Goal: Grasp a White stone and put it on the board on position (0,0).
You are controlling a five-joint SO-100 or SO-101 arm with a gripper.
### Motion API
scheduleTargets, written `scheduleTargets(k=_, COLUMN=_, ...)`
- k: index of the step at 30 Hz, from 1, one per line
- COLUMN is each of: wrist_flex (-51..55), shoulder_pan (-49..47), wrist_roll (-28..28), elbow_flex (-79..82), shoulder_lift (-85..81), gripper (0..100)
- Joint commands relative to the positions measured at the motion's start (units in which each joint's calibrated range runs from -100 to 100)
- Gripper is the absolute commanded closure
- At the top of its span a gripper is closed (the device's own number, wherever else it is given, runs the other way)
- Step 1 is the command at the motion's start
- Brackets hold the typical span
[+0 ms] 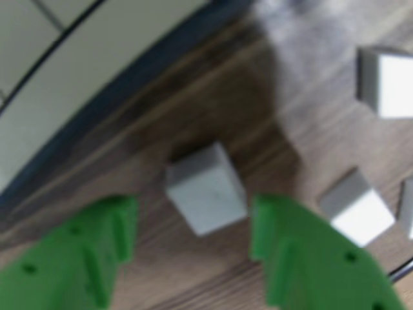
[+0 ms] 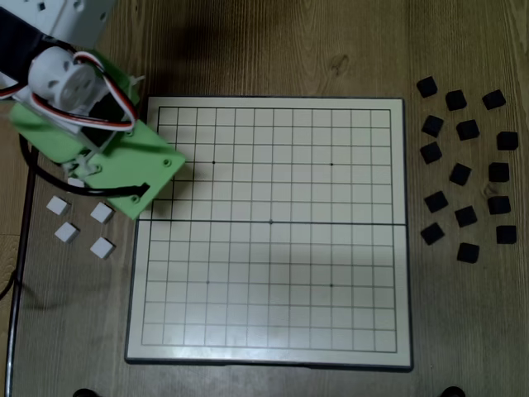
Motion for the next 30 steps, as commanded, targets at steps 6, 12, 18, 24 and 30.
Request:
scheduleTargets(k=6, wrist_flex=-2.5, shoulder_pan=0.3, wrist_roll=0.0, elbow_flex=-0.7, shoulder_lift=-2.5, gripper=88)
scheduleTargets(k=12, wrist_flex=-3.0, shoulder_pan=0.9, wrist_roll=-0.7, elbow_flex=-0.7, shoulder_lift=-1.5, gripper=92)
scheduleTargets(k=18, wrist_flex=-3.1, shoulder_pan=1.1, wrist_roll=-1.2, elbow_flex=-0.7, shoulder_lift=-1.0, gripper=94)
scheduleTargets(k=24, wrist_flex=-3.4, shoulder_pan=1.6, wrist_roll=-3.6, elbow_flex=0.3, shoulder_lift=-0.8, gripper=94)
scheduleTargets(k=30, wrist_flex=-5.7, shoulder_pan=1.5, wrist_roll=-7.8, elbow_flex=2.0, shoulder_lift=-0.1, gripper=94)
